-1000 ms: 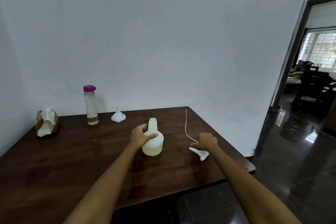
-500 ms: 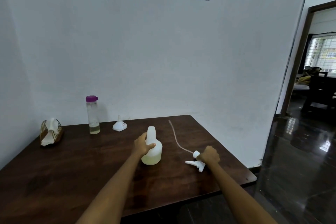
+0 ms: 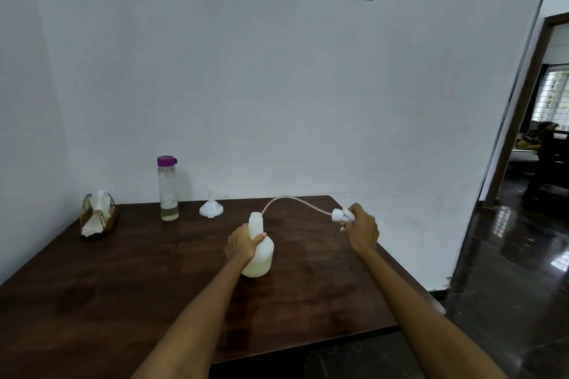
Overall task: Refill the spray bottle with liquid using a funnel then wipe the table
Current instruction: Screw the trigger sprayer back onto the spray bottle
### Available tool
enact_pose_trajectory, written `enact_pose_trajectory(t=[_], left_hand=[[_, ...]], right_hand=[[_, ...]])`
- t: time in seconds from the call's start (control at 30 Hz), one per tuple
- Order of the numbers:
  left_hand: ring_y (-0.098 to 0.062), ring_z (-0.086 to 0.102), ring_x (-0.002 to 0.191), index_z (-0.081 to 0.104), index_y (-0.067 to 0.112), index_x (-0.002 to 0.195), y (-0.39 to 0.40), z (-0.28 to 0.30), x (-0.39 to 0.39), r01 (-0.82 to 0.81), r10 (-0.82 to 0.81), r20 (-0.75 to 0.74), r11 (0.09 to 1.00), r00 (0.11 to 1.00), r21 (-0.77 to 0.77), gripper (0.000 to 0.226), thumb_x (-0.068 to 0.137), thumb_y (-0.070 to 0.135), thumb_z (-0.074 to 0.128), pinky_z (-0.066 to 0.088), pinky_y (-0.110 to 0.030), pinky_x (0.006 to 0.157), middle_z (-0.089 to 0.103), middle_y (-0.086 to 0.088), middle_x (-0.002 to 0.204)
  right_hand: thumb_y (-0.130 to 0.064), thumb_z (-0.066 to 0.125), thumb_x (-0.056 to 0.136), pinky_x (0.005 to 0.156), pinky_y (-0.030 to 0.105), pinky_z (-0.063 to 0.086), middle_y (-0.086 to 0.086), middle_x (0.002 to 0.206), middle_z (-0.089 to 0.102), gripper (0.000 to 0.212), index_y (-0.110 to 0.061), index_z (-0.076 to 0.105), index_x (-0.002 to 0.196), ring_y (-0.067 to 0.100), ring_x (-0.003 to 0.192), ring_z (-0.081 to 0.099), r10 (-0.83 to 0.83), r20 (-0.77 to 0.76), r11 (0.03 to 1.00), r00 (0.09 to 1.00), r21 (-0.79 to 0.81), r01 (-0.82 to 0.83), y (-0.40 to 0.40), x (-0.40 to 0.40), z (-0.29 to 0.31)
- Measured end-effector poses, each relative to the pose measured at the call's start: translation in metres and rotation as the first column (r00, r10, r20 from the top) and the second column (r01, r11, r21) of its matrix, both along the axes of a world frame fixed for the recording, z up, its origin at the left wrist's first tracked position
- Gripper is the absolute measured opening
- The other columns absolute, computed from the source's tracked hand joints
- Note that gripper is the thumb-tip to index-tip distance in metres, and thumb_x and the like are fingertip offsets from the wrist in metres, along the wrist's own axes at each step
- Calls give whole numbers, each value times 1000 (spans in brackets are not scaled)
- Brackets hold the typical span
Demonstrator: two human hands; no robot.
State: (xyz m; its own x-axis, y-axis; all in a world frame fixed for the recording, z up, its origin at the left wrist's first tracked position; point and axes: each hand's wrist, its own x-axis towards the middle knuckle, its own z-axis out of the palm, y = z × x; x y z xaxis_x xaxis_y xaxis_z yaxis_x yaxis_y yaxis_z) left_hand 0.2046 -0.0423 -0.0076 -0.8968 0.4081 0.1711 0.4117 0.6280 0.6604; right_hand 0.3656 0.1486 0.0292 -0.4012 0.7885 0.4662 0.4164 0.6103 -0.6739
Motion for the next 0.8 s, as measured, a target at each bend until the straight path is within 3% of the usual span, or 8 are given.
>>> enact_pose_trajectory(t=[0.13, 0.27, 0.37, 0.6, 0.8], left_hand=[[-29, 56, 114, 54, 5, 113, -16, 3, -13, -47, 47, 12, 999, 999, -22, 44, 91, 43, 56, 48, -39, 89, 60, -12, 120], [-29, 55, 117, 52, 5, 120, -29, 7, -23, -34, 35, 35, 999, 999, -38, 48, 91, 42, 56, 46, -37, 91, 58, -13, 125], [-30, 53, 120, 51, 6, 124, -32, 8, -24, -21, 23, 59, 999, 998, -29, 50, 91, 42, 57, 45, -38, 94, 57, -13, 128], [-30, 52, 120, 50, 6, 125, -34, 9, -24, -16, 19, 69, 999, 997, -38, 50, 90, 42, 57, 44, -39, 94, 56, -12, 129], [-29, 54, 118, 52, 6, 122, -34, 6, -25, -21, 23, 78, 1000, 997, -23, 48, 90, 41, 58, 45, -38, 93, 58, -12, 126]], right_hand=[[4, 60, 82, 57, 27, 36, 14, 80, 68, 9, -4, 60, 84, 26, 69, 58, 117, -99, 981, 988, 165, -100, 2, -4, 23], [6, 63, 81, 64, 38, 49, 15, 80, 70, 9, -2, 60, 81, 29, 75, 64, 239, -216, 957, 946, 215, -193, -6, -10, 44], [7, 66, 78, 65, 34, 45, 13, 80, 69, 11, -1, 60, 81, 28, 74, 61, 285, -285, 946, 915, 240, -219, -16, -17, 56], [7, 62, 81, 62, 28, 36, 12, 81, 68, 8, -1, 62, 84, 30, 80, 56, 303, -175, 919, 937, 314, -238, -22, -18, 68], [6, 61, 82, 66, 33, 40, 15, 82, 68, 7, 0, 61, 85, 32, 80, 56, 308, -175, 918, 935, 314, -244, -23, -15, 71]])
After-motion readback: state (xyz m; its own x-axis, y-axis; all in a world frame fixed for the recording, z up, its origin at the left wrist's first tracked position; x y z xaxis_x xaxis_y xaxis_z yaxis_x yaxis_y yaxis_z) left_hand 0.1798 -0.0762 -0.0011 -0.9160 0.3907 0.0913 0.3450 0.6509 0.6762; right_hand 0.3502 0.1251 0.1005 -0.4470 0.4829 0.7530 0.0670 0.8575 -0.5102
